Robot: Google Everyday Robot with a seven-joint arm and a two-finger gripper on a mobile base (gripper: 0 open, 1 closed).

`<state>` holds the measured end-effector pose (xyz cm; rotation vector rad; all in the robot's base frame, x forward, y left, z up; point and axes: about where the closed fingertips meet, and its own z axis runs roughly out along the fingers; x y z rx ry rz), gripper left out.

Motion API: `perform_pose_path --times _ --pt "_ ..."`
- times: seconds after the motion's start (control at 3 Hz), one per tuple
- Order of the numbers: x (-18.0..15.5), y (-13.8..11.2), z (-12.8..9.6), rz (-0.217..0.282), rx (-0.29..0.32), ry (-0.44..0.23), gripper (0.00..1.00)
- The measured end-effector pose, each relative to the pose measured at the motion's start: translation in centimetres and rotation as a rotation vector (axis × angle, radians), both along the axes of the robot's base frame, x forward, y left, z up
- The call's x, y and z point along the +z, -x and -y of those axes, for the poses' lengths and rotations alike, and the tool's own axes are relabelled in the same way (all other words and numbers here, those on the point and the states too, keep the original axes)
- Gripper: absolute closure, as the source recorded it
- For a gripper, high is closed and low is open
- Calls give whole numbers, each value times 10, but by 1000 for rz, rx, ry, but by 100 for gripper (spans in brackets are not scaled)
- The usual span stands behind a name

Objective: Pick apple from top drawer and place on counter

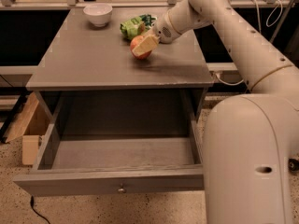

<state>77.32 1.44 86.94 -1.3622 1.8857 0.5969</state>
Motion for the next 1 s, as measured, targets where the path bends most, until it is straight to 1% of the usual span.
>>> perform_pose_path --times 0.33,1.0 --pt "-8 -10 -6 -32 -9 25 50" --pt "-14 -17 -5 -54 -17 34 4"
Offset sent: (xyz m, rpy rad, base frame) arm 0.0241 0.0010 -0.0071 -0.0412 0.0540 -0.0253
